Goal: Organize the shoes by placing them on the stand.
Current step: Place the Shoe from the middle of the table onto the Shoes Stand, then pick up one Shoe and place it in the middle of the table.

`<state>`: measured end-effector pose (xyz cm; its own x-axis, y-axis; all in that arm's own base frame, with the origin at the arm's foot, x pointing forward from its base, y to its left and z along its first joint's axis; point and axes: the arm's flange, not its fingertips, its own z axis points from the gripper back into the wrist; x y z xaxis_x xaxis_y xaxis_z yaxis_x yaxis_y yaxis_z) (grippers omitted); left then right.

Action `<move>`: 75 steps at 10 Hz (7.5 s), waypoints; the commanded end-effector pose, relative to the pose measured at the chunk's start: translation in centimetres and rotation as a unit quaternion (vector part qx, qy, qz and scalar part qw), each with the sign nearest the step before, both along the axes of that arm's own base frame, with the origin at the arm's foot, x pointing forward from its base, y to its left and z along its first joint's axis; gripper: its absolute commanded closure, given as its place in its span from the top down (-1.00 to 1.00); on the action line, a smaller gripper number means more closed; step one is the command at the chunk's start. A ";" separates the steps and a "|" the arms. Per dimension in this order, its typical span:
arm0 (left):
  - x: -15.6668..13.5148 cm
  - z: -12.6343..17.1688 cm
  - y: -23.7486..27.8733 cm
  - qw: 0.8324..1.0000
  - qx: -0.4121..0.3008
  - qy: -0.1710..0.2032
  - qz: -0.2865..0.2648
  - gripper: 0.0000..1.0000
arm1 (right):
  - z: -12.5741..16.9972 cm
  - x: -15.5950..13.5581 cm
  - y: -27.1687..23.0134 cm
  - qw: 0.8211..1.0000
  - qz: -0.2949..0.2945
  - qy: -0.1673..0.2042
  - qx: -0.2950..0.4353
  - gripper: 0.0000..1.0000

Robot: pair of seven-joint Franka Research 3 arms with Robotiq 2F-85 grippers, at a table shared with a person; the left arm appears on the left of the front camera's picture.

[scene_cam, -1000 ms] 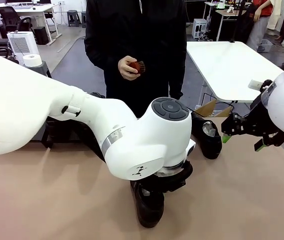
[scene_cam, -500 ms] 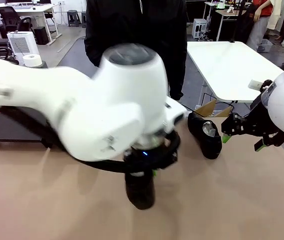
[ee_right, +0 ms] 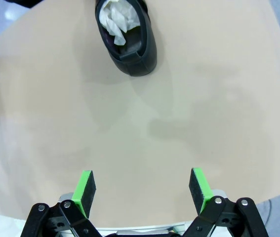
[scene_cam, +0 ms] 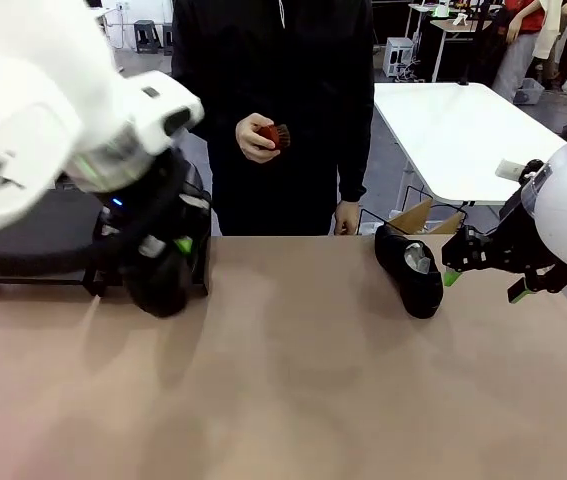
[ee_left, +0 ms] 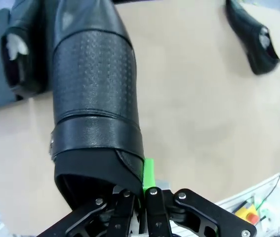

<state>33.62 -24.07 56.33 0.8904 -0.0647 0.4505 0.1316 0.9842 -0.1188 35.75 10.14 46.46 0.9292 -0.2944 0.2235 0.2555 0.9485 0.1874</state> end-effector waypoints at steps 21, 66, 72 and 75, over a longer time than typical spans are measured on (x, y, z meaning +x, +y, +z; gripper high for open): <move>20.5 -4.1 22.4 0.987 0.156 -0.029 0.036 -1.00 | 0.0 0.0 0.1 1.000 0.004 -0.001 0.002 1.00; 21.1 -7.5 29.2 0.980 0.158 -0.074 0.092 1.00 | 0.0 0.0 0.1 1.000 0.004 -0.001 0.002 1.00; 11.0 -1.2 23.9 0.986 0.135 0.018 -0.098 1.00 | -0.3 2.9 0.5 0.996 0.078 -0.009 -0.039 1.00; 10.0 -3.7 22.3 0.964 0.164 0.113 -0.176 1.00 | 0.4 10.5 1.9 0.988 0.133 -0.034 -0.073 1.00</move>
